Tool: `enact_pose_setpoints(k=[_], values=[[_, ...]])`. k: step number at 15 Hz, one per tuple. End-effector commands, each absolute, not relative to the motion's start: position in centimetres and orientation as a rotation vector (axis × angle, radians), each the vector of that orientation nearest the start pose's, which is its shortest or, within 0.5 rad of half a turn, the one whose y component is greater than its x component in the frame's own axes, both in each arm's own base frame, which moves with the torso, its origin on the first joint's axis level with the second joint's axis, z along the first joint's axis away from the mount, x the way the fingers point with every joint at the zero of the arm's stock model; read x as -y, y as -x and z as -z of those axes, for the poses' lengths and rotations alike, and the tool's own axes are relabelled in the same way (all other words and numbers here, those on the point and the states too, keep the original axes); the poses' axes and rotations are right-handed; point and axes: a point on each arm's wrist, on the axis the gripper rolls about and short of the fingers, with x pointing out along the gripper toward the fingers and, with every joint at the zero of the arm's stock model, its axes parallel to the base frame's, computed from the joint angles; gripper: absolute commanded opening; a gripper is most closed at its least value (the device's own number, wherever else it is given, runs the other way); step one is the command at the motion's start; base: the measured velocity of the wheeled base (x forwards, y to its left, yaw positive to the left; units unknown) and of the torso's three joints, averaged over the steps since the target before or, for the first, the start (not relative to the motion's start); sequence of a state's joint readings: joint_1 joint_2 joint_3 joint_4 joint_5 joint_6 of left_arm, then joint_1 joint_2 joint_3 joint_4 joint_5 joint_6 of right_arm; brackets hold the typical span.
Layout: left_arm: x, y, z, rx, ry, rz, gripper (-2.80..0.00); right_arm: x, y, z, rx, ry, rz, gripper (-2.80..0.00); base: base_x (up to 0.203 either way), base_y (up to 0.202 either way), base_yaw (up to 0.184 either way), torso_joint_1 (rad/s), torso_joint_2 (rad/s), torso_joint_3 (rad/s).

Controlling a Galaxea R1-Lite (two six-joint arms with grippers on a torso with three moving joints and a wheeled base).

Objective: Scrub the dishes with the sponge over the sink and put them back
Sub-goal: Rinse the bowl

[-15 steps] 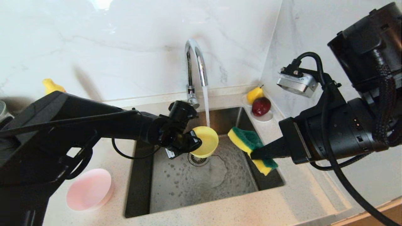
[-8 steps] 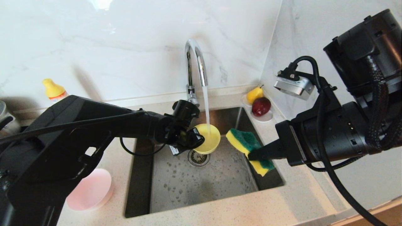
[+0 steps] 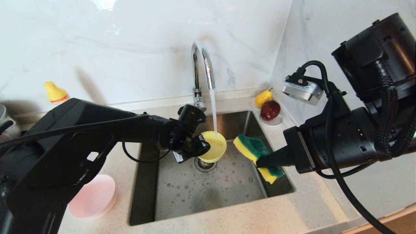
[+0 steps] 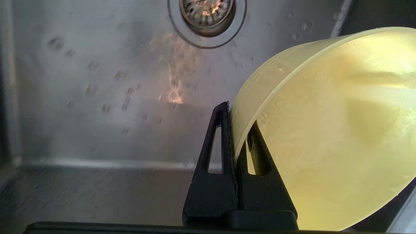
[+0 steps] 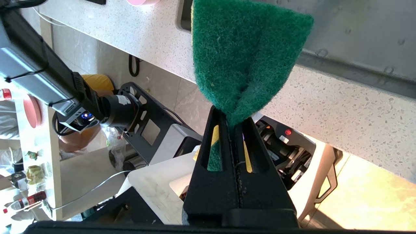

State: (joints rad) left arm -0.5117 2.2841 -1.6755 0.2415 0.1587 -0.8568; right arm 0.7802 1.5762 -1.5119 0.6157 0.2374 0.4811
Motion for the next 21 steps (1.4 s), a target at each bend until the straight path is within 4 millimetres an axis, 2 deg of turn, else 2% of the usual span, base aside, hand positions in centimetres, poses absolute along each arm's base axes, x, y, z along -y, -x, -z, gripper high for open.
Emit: enact_pose_setpoints(k=[1, 5, 7, 10, 14, 18, 21], values=[[21.6, -39.1, -12.4, -0.862, 0.533, -0.027, -2.80, -18.8, -18.3, -29.8, -0.908, -0.231, -0.784, -2.80, 0.000, 0.000, 0.000, 0.000, 0.00, 0.000], [21.5, -39.0, -12.4, -0.863, 0.531, -0.029, -2.80, -18.8, -18.3, -29.8, -0.907, -0.232, -0.785, -2.80, 0.000, 0.000, 0.000, 0.000, 0.00, 0.000], [20.9, -38.3, -12.5, -0.878, 0.520, -0.042, -2.80, -18.8, -18.2, -30.0, -0.901, -0.234, -0.787, -2.80, 0.000, 0.000, 0.000, 0.000, 0.00, 0.000], [18.3, -36.4, -14.9, -0.830, 0.518, -0.074, -2.80, -18.8, -18.3, -30.0, -0.903, -0.236, -0.784, -2.80, 0.000, 0.000, 0.000, 0.000, 0.00, 0.000], [13.7, -34.2, -17.0, -0.658, 0.411, -0.186, -2.80, -19.0, -18.5, -30.2, -0.888, -0.240, -0.788, -2.80, 0.000, 0.000, 0.000, 0.000, 0.00, 0.000], [11.1, -30.0, -19.7, -0.440, 0.340, -0.124, -2.80, -18.5, -18.5, -30.6, -0.865, -0.250, -0.786, -2.80, 0.000, 0.000, 0.000, 0.000, 0.00, 0.000], [10.1, -29.4, -21.0, -0.240, 0.266, -0.107, -2.80, -18.4, -18.5, -30.5, -0.867, -0.252, -0.783, -2.80, 0.000, 0.000, 0.000, 0.000, 0.00, 0.000]])
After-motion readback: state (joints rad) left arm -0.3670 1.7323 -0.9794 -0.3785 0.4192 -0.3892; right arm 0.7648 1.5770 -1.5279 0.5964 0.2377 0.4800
